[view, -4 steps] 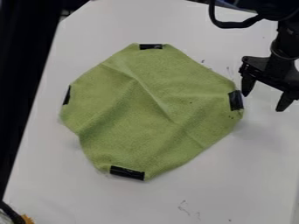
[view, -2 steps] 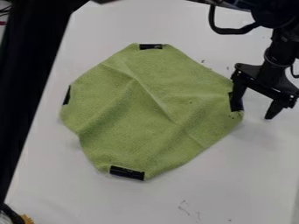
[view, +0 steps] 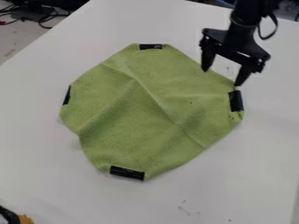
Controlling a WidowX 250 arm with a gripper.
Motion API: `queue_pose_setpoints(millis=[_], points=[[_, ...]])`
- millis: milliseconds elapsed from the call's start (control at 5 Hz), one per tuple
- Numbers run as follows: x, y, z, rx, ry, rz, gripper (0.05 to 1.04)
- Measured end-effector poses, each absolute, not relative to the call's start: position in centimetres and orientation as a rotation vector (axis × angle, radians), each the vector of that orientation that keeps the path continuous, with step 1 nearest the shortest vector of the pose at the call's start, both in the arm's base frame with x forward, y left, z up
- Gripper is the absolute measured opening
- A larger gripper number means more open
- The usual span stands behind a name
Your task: Fold the cloth from left side
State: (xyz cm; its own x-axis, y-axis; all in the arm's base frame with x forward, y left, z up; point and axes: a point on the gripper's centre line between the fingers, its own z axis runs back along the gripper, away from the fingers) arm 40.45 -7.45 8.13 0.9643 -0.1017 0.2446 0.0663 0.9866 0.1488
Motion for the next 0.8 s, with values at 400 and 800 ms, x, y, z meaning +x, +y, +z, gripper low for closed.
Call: queue_pose_setpoints(millis=[400, 800], points=[[38.3, 2.5, 10.3, 0.137, -0.321, 0.095, 1.000], [34.9, 12.2, 6.7, 0.187, -0.372, 0.262, 1.000]])
